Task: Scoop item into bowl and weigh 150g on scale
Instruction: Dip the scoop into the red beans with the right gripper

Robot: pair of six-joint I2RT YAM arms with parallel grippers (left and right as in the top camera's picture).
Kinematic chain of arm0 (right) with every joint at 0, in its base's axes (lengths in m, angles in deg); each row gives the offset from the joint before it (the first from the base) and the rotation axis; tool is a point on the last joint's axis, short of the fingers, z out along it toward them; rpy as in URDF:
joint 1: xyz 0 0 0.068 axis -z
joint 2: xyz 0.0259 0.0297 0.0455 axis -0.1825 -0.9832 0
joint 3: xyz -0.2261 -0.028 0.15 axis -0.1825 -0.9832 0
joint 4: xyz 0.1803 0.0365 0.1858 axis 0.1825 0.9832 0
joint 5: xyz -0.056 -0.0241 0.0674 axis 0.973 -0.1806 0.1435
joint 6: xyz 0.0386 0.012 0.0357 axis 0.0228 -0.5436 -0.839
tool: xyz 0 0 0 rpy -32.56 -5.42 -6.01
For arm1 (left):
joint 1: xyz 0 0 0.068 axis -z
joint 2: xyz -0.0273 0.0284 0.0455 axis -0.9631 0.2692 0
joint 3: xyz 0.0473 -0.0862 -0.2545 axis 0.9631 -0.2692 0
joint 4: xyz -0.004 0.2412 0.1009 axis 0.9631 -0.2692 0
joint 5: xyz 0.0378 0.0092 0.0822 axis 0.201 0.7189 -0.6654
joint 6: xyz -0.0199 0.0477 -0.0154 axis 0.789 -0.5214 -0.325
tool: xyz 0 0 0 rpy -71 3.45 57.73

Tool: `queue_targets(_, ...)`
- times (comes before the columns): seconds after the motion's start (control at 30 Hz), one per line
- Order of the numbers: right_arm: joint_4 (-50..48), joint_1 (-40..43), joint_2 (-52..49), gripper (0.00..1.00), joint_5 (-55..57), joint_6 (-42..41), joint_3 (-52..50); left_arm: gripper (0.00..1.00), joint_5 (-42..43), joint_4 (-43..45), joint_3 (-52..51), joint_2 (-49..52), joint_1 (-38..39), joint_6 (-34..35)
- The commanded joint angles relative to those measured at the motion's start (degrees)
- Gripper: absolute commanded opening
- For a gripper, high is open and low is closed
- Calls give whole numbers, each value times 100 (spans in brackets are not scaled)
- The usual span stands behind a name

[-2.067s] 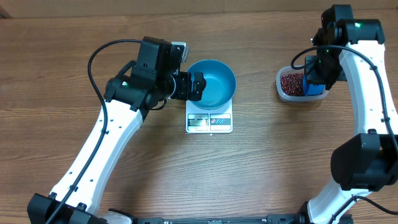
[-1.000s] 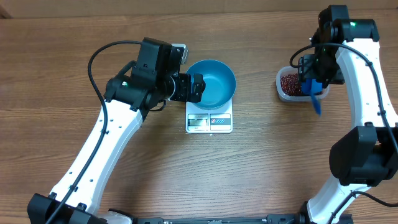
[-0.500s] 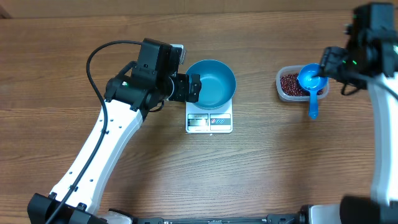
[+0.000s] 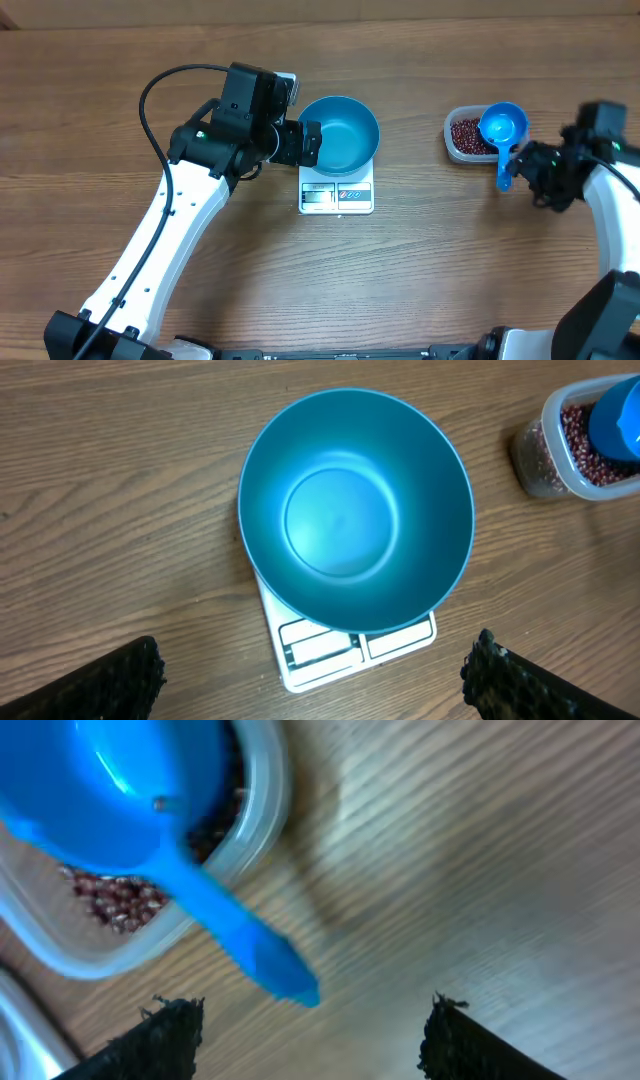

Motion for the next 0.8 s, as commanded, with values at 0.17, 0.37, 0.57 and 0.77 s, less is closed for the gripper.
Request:
queue_targets(0.17, -2736, 1235, 107, 76, -3812, 841, -2192, 100, -52, 24, 111, -103, 11, -151)
queue_targets(0.37, -4343, 1185, 90, 75, -4483, 933, -3034, 100, -52, 22, 107, -70, 11, -149)
queue_targets(0.57, -5119, 981, -37, 62, -4478, 750, -3049, 100, -50, 20, 107, -68, 11, -146)
queue_targets(0.77, -5604, 852, -59, 36, -4463, 387, -3047, 100, -52, 2, 107, -68, 11, -149)
